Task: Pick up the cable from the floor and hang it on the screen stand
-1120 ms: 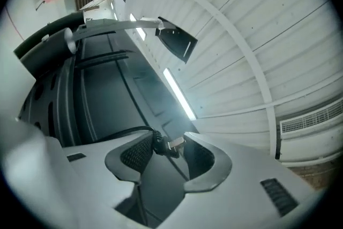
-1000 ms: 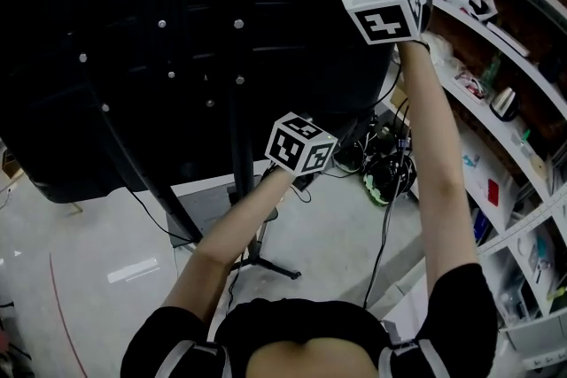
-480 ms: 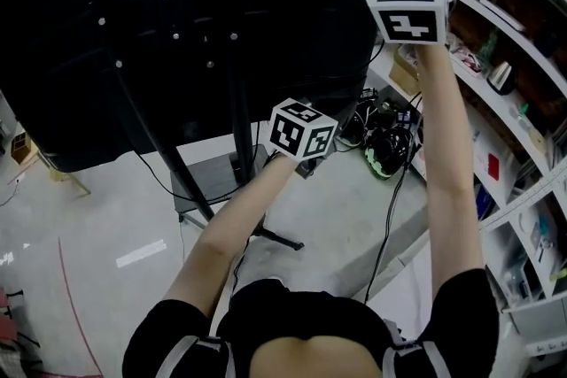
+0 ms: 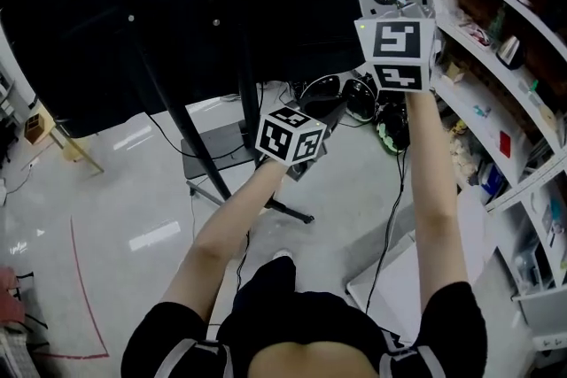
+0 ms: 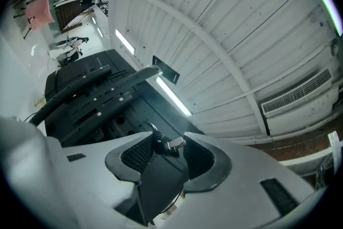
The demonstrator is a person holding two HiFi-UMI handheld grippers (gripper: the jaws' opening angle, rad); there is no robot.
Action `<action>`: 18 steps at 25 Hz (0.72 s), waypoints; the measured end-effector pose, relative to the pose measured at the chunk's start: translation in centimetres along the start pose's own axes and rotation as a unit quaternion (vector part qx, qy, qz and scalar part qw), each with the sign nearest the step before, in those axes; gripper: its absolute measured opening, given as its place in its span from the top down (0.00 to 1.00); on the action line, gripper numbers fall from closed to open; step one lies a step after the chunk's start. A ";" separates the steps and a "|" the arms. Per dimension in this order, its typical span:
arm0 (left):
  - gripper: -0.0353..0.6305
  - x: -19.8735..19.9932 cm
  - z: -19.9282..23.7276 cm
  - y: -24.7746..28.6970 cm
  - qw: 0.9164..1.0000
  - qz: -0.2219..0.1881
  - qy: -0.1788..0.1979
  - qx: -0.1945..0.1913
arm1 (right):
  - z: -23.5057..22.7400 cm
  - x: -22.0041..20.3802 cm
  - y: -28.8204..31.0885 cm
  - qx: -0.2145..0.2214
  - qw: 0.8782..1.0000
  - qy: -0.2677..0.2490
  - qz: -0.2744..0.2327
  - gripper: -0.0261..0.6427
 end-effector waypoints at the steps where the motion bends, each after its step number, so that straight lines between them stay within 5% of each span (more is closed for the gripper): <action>1: 0.94 -0.8 0.0 -0.4 1.000 0.003 -0.008 -0.001 | 1.1 -1.1 -0.4 0.003 1.000 0.009 0.007 0.67; 10: 0.94 -5.3 3.3 -2.8 0.999 0.013 -0.028 0.026 | 9.8 -8.5 1.1 0.058 0.990 0.111 0.064 0.67; 18: 0.94 -5.4 8.4 -5.1 0.998 -0.003 -0.032 0.055 | 15.7 -12.1 6.4 0.069 0.979 0.172 0.084 0.67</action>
Point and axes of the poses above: the fingertips, and each gripper's own axes: y forward along the fingers, z to its left, x out of its top, the point moved 9 cm from there along -y, backward along the fingers, and after that the axes turned 3 degrees about x, right-handed, at the moved point
